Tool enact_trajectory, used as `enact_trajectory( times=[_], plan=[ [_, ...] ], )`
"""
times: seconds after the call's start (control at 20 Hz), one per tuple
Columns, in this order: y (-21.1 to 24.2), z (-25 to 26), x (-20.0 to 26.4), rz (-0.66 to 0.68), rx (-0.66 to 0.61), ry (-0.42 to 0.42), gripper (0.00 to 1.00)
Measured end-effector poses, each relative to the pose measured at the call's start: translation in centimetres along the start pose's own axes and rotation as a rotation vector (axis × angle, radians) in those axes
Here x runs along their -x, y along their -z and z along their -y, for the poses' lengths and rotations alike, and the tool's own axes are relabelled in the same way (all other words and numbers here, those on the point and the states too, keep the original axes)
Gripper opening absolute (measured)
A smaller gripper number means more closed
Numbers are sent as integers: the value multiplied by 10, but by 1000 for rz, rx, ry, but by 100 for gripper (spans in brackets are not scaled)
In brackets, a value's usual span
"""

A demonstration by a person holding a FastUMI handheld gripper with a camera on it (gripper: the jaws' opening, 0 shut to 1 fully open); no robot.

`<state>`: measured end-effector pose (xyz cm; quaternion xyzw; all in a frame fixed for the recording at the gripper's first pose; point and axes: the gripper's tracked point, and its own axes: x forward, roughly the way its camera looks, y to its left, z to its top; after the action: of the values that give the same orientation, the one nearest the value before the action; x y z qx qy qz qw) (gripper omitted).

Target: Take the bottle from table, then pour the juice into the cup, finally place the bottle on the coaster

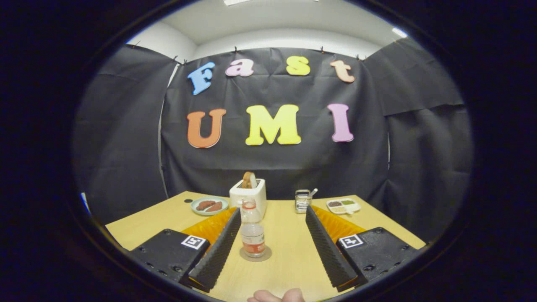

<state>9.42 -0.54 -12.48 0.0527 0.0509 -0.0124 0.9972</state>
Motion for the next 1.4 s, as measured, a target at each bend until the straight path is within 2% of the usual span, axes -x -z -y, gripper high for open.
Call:
enact_trajectory(
  times=[0.25, 0.45, 0.65, 1.05, 1.4],
  plan=[
    [-37, 4, 72, 17, 94, 30, 99],
    [-69, -18, 107, 88, 116, -38, 99],
    [-80, -26, 113, 97, 83, -78, 100],
    [-103, 5, 95, 91, 69, 26, 100],
    [-95, 5, 95, 63, 50, 12, 100]
  ],
)
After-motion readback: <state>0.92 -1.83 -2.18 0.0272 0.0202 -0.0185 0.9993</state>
